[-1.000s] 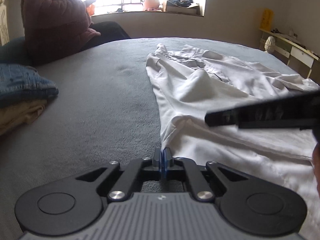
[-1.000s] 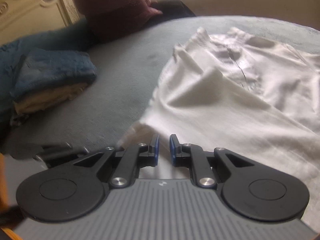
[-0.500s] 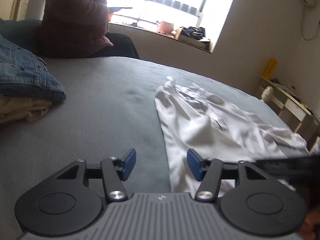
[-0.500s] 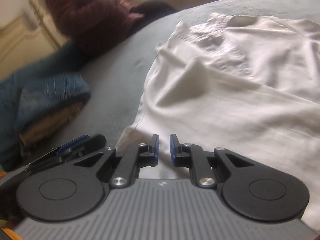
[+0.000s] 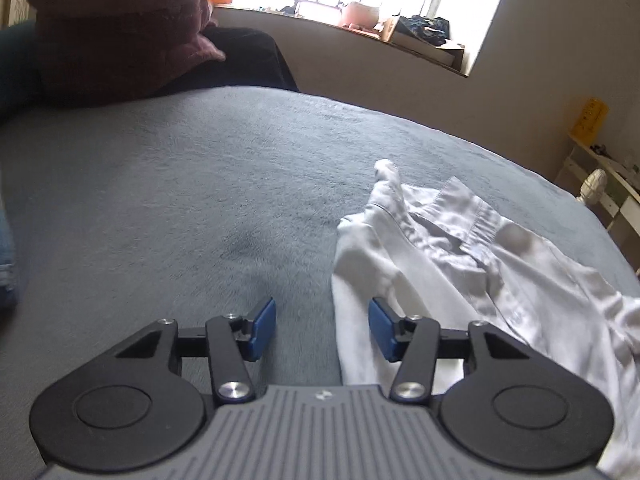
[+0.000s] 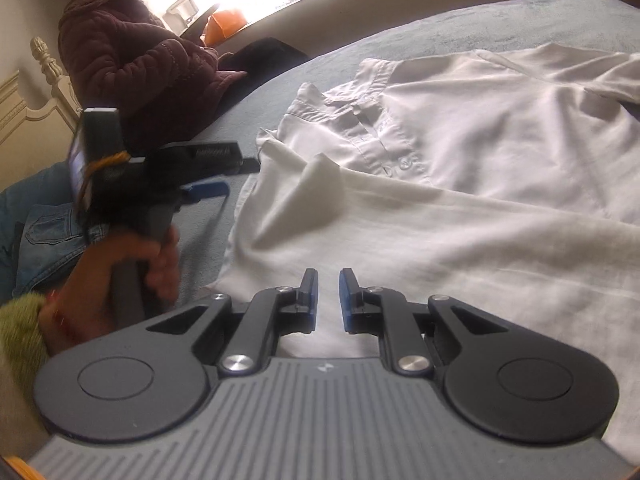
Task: Fold clothes
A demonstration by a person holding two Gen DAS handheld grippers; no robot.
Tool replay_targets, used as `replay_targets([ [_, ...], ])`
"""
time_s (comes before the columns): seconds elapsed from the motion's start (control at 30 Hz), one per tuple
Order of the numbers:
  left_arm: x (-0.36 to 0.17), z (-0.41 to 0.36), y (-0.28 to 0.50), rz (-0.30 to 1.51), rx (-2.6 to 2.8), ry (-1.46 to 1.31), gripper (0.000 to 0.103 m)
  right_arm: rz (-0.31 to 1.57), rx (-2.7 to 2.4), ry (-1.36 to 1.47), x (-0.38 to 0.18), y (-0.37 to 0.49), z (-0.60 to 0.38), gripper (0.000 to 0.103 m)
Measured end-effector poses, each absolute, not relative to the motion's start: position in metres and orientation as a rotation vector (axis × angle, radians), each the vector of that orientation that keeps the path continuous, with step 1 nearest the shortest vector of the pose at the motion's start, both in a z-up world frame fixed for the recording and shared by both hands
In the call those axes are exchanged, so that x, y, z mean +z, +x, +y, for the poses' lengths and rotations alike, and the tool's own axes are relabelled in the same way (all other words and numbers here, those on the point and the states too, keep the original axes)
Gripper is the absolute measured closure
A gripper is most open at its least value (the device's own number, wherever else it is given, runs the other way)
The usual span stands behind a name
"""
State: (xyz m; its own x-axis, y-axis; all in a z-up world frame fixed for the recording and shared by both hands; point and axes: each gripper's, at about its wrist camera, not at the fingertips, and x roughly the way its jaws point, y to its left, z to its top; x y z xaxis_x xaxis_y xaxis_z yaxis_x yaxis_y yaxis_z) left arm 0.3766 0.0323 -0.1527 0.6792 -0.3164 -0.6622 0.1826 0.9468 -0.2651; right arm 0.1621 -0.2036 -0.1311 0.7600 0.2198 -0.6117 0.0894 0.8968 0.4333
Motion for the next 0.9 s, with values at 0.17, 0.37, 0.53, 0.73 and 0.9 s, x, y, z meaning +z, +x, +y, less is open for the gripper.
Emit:
replay_targets([
  [0.17, -0.163, 0.039, 0.39, 0.758, -0.258, -0.227, 0.076, 0.712, 0.059, 0.451, -0.14, 0.165, -0.21, 0.091],
  [0.37, -0.166, 0.065, 0.395, 0.782, -0.274, -0.415, 0.087, 0.715, 0.051, 0.446, -0.147, 0.168, -0.214, 0.092],
  [0.53, -0.158, 0.062, 0.387, 0.767, -0.382, -0.432, 0.042, 0.703, 0.053, 0.447, -0.15, 0.169, -0.216, 0.092],
  [0.73, -0.166, 0.033, 0.4, 0.78, -0.36, -0.281, 0.086, 0.696, 0.06, 0.421, -0.15, 0.17, -0.211, 0.092],
  [0.9, -0.171, 0.036, 0.4, 0.762, -0.35, -0.324, 0.098, 0.691, 0.059, 0.426, -0.151, 0.169, -0.213, 0.092],
])
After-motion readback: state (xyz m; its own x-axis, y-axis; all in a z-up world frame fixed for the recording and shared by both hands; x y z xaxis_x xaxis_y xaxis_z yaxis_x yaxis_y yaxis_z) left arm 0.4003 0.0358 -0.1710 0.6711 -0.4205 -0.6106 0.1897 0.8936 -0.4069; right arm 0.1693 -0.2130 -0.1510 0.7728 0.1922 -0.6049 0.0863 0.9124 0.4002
